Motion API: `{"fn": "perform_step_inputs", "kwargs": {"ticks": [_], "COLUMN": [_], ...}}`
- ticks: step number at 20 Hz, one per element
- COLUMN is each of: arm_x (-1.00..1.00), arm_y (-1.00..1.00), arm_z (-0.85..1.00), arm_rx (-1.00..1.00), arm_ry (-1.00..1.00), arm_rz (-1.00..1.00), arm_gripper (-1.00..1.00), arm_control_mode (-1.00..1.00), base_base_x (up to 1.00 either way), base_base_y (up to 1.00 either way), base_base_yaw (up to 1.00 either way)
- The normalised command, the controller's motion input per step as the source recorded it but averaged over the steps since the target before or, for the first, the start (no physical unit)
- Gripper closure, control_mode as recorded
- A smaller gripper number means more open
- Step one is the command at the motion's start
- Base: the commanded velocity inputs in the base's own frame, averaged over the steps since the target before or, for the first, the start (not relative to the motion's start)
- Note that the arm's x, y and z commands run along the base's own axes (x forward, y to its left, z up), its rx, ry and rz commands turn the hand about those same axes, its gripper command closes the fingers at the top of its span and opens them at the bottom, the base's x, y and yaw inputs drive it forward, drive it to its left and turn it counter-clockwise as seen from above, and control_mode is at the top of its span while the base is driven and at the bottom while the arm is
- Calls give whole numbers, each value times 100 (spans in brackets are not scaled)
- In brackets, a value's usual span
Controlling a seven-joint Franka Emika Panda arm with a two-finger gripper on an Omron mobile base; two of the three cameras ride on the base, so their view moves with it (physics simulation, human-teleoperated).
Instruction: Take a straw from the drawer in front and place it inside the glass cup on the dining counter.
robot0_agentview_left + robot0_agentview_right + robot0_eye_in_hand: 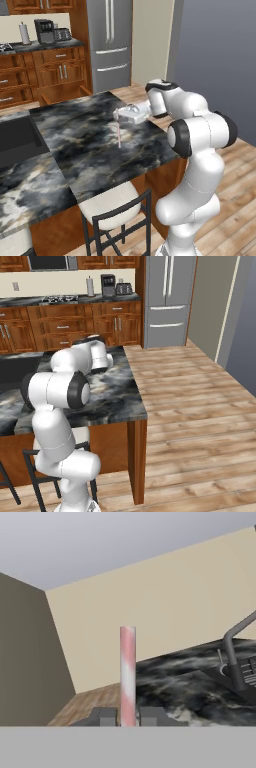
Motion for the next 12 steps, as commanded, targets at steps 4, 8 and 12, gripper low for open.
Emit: {"fn": "perform_step_inputs", "kwargs": {"ticks": [4,8,12], "arm_x": [0,0,0], "arm_y": [10,9,2], "arm_z": [-11,-11,-14], "arm_rx": [0,0,0], "arm_ry": [0,0,0], "arm_rz": [0,0,0], "arm_gripper": [100,100,100], "arm_control_mode": [-100,-100,-100], "base_base_x": [0,0,0], "base_base_y": [0,0,0], "base_base_yaw": [0,0,0]}}
